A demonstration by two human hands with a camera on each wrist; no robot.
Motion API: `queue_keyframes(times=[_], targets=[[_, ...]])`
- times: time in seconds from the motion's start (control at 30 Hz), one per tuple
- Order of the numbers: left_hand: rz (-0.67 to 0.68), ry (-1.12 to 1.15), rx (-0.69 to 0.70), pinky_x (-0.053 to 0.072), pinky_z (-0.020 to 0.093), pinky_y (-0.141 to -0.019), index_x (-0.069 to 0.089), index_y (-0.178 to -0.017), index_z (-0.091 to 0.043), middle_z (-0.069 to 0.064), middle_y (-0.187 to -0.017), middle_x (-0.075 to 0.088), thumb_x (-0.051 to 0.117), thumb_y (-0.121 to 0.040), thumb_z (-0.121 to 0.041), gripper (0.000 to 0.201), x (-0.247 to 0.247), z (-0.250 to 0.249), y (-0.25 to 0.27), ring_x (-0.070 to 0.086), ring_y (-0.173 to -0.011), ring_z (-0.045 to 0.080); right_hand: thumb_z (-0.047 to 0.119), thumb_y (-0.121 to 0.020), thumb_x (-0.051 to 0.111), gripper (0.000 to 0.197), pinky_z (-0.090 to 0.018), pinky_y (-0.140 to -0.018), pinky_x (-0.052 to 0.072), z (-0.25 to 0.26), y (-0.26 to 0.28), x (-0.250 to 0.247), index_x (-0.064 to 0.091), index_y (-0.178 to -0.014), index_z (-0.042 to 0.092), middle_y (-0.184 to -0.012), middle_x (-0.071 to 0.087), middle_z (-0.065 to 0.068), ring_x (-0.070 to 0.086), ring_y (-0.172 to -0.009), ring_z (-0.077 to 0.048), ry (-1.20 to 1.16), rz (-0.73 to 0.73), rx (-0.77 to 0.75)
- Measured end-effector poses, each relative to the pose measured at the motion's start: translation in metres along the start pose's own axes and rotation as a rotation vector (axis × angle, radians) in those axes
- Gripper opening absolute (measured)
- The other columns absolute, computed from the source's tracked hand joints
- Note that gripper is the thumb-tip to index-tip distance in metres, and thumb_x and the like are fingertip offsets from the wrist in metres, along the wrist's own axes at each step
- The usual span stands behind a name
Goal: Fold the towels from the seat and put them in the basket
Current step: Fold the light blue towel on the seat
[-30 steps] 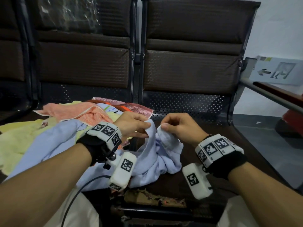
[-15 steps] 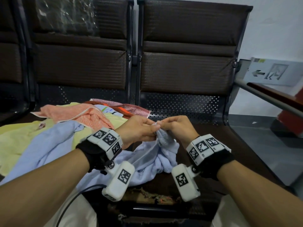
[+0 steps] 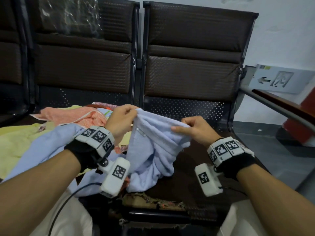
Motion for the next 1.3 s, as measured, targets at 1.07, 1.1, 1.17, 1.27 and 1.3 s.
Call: queue_keyframes(times=[1.07, 1.1, 1.17, 1.27, 1.3], targets=[[-0.351, -0.078, -0.285, 0.036, 0.048, -0.108, 0.031, -0.064, -0.023, -0.002, -0.071, 0.036, 0.030, -0.096, -0.021, 0.033, -0.062, 0.013, -0.016, 0.044, -0.127, 0.040, 0.018, -0.087, 0.064, 0.029, -0.014, -0.058, 0.043, -0.003, 0.032, -0.037, 0.061, -0.059, 0.019, -0.055, 0.057, 0.010, 0.052, -0.056, -0.001, -0.102, -0.133, -0.031], [-0.357, -0.113, -0.270, 0.036, 0.046, -0.107, 0.033, -0.064, -0.023, 0.001, -0.075, 0.043, 0.030, -0.096, -0.020, 0.032, -0.064, 0.011, -0.017, 0.044, -0.126, 0.040, 0.027, -0.086, 0.065, 0.033, -0.018, -0.056, 0.041, -0.005, 0.031, -0.034, 0.060, -0.055, 0.019, -0.054, 0.053, 0.008, 0.049, -0.054, -0.005, 0.073, -0.056, -0.017], [-0.414, -0.212, -0.222, 0.037, 0.042, -0.102, 0.047, -0.077, -0.015, 0.018, -0.101, 0.059, 0.035, -0.096, -0.011, 0.024, -0.071, 0.011, -0.018, 0.048, -0.122, 0.041, 0.044, -0.085, 0.064, 0.043, -0.031, -0.059, 0.039, -0.017, 0.031, -0.029, 0.059, -0.054, 0.015, -0.060, 0.054, -0.005, 0.049, -0.057, -0.015, 0.580, 0.110, 0.046], [-0.460, -0.284, -0.236, 0.040, 0.041, -0.090, 0.050, -0.109, 0.010, 0.031, -0.114, 0.057, 0.040, -0.092, 0.006, 0.019, -0.078, 0.009, -0.019, 0.054, -0.110, 0.042, 0.051, -0.086, 0.058, 0.048, -0.032, -0.058, 0.037, -0.024, 0.033, -0.034, 0.058, -0.057, 0.013, -0.064, 0.057, -0.012, 0.050, -0.059, -0.019, 0.765, 0.087, 0.084], [-0.453, -0.354, -0.226, 0.041, 0.041, -0.089, 0.049, -0.110, 0.012, 0.031, -0.113, 0.057, 0.041, -0.092, 0.007, 0.020, -0.079, 0.009, -0.020, 0.054, -0.109, 0.042, 0.050, -0.086, 0.059, 0.041, -0.029, -0.055, 0.036, -0.024, 0.032, -0.039, 0.057, -0.061, 0.017, -0.061, 0.055, -0.006, 0.050, -0.058, -0.016, 0.733, 0.024, 0.074]])
Point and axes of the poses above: each hand's wrist, its own y-axis away from the middle knuckle, its own x-axis out of the palm, z = x × y, the point moved 4 cm from there along -y, towards the middle knuckle
